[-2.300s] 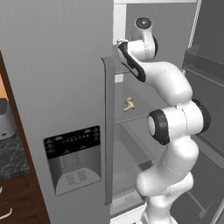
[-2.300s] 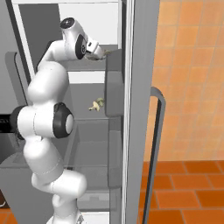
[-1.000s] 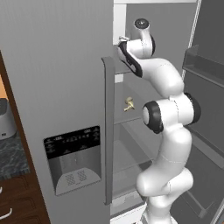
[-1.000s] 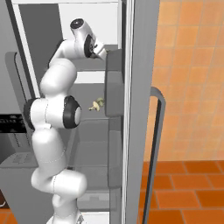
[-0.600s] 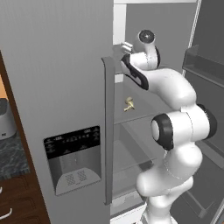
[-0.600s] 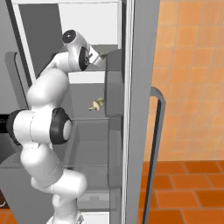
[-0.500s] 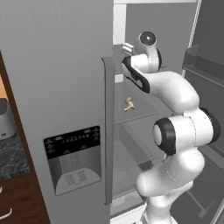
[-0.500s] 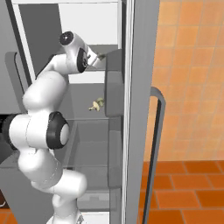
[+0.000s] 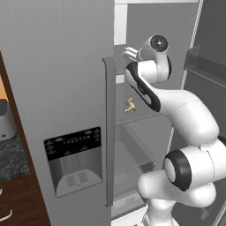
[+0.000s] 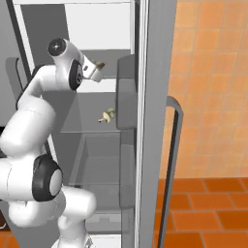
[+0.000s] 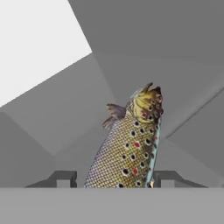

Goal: Place one mushroom and one fish in each tupperware on the nearby counter, to pack two identical lunches.

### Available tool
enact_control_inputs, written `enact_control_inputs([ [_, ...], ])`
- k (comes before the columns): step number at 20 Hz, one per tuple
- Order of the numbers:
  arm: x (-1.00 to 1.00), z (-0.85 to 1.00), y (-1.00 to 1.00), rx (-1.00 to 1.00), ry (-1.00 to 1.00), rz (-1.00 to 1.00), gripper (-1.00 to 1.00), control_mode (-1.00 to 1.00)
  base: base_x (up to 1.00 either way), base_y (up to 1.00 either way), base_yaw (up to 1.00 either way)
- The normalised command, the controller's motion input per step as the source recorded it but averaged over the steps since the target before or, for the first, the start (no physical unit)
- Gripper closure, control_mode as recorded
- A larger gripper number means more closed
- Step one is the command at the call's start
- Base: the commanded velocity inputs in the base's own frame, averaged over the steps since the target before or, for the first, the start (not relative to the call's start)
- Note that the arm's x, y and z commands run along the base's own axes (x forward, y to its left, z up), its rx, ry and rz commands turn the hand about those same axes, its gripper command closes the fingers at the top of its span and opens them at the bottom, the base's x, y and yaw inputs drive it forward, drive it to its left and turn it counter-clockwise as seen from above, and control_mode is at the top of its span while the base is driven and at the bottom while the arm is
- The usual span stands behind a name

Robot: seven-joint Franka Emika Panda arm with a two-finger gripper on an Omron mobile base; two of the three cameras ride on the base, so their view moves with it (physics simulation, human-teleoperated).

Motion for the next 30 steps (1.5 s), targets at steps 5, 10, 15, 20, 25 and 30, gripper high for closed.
enact_control_inputs([
  [5, -1.0, 0.0, 0.0, -0.01, 0.0, 0.14, 1.0, -1.0, 0.0, 0.0, 0.0],
  [10, -1.0, 0.0, 0.0, 0.0, 0.0, 0.07, 1.0, -1.0, 0.0, 0.0, 0.0],
  [15, -0.9, -0.02, 0.0, -0.03, 0.0, 0.06, 1.0, -1.0, 0.0, 0.0, 0.0],
  [20, -0.45, -0.26, 0.09, -0.1, 0.06, 0.01, 1.0, -1.0, 0.0, 0.0, 0.0],
  [25, -0.2, -0.2, 0.04, -0.03, -0.01, 0.01, 1.0, 1.0, -0.2, 0.0, 0.0],
  [30, 0.0, 0.0, 0.0, 0.0, 0.0, 0.0, 1.0, 1.0, -1.0, 0.06, 0.01],
])
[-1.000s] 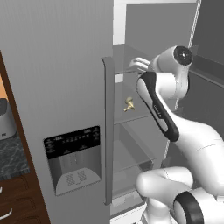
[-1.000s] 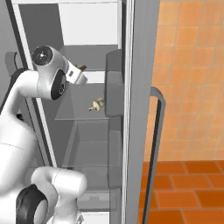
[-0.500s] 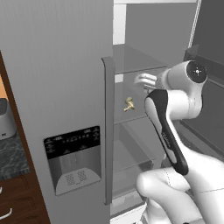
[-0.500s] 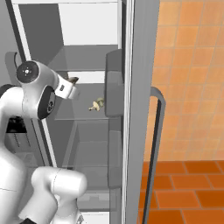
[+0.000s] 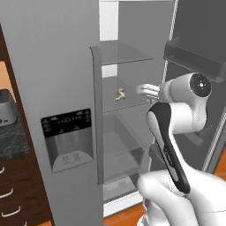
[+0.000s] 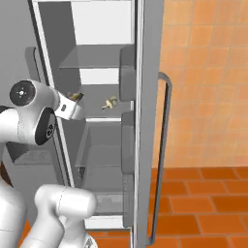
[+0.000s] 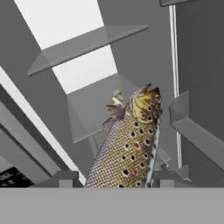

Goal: Place one mushroom and one fish in each tupperware on the nearby counter, to pack two identical lunches.

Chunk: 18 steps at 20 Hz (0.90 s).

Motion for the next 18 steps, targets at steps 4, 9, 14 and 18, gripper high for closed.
enact_control_inputs([
  [4, 0.0, 0.0, 0.0, 0.0, 0.0, 0.0, 1.0, 1.0, -0.95, 0.77, 0.05],
  [9, 0.0, 0.0, 0.0, 0.0, 0.0, 0.0, 1.0, 1.0, -0.7, 1.0, 0.09],
  [14, 0.0, 0.0, 0.0, 0.0, 0.0, 0.0, 1.0, 1.0, -0.41, 1.0, 0.21],
  [18, 0.0, 0.0, 0.0, 0.0, 0.0, 0.0, 1.0, 1.0, -0.28, 1.0, 0.33],
])
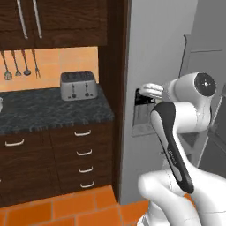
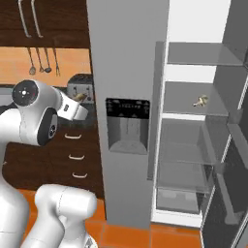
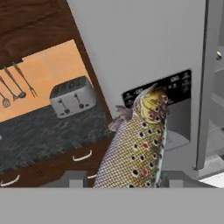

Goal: Place one mushroom and one fish in each tupperware on the nearby counter, to pack two identical lunches.

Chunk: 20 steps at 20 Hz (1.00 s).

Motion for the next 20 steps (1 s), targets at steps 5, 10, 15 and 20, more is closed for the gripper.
enact_control_inputs([
  [5, 0.0, 0.0, 0.0, 0.0, 0.0, 0.0, 1.0, 1.0, -0.1, 1.0, 0.42],
  [10, 0.0, 0.0, 0.0, 0.0, 0.0, 0.0, 1.0, 1.0, 0.03, 1.0, 0.41],
  [15, 0.0, 0.0, 0.0, 0.0, 0.0, 0.0, 1.0, 1.0, 0.6, 1.0, 0.19],
  [20, 0.0, 0.0, 0.0, 0.0, 0.0, 0.0, 1.0, 1.0, 0.89, 0.95, -0.01],
])
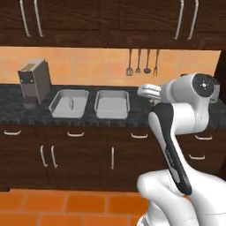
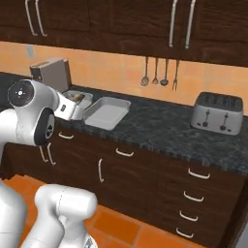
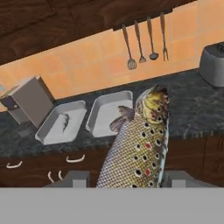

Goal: Place one mushroom and one fish in each tupperware on the nearby counter, to pack two identical lunches.

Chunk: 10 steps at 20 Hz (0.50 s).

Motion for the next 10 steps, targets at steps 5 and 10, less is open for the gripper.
enact_control_inputs([
  [5, 0.0, 0.0, 0.0, 0.0, 0.0, 0.0, 1.0, 1.0, 0.95, 0.52, -0.08],
  [10, 0.0, 0.0, 0.0, 0.0, 0.0, 0.0, 1.0, 1.0, 0.75, 0.01, -0.28],
])
